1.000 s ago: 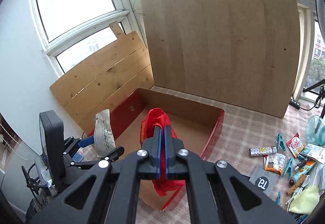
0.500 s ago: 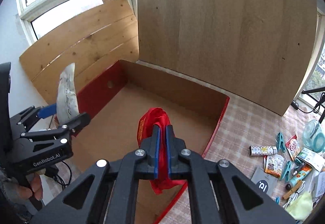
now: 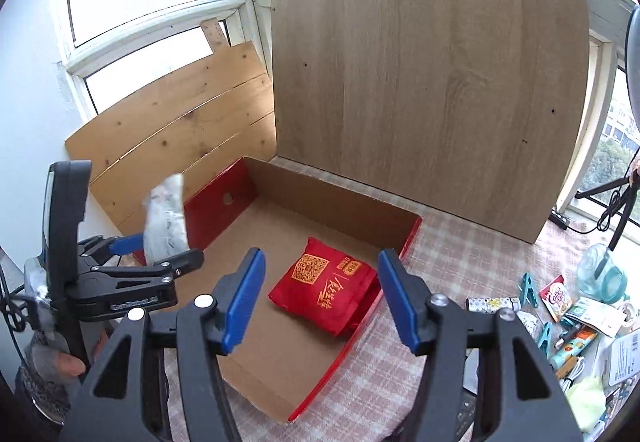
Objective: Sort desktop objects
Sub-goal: 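Release the red pouch with the right tool while the left tool drops the white packet into the box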
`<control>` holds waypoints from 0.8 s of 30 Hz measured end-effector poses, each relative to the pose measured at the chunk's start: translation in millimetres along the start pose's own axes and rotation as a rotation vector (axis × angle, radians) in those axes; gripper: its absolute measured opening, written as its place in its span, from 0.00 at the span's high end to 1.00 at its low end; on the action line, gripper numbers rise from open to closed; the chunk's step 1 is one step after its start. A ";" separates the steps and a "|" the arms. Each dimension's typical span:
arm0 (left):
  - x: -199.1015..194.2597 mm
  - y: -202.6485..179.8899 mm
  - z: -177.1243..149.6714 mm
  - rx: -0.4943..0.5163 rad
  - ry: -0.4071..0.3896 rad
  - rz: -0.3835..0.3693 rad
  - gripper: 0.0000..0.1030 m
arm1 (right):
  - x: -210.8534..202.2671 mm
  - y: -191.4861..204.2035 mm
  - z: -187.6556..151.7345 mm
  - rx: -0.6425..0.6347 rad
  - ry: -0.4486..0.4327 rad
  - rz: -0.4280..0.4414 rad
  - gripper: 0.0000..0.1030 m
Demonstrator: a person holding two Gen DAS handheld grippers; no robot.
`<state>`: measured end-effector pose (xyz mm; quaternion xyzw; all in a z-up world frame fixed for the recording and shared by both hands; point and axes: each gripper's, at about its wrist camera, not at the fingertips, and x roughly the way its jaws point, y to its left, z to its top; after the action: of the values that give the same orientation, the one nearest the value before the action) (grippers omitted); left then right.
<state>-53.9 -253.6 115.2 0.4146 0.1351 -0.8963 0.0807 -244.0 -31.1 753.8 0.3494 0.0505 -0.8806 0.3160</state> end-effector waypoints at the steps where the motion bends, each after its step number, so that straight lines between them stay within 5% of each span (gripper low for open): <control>1: -4.1 -1.4 0.5 0.010 -0.022 0.002 0.09 | -1.7 -0.2 -0.7 0.002 -0.003 -0.001 0.44; 5: -19.4 -10.0 -1.1 0.065 -0.084 0.006 0.01 | -7.5 0.4 -2.8 0.003 -0.010 0.010 0.44; 10: -32.6 6.3 2.4 0.002 -0.109 0.002 0.01 | -14.6 1.0 -5.8 -0.002 -0.020 -0.004 0.44; 13: -41.8 4.1 -0.3 0.042 -0.127 0.062 0.01 | -22.9 -1.9 -11.8 -0.013 -0.029 -0.017 0.44; 24: -105.6 -40.7 -39.2 0.086 -0.255 0.102 0.01 | -85.2 -28.6 -51.4 0.003 -0.081 -0.108 0.44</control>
<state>31.9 -199.4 178.9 0.3066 0.0642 -0.9414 0.1248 -183.5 52.0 766.7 0.3107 0.0551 -0.9099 0.2691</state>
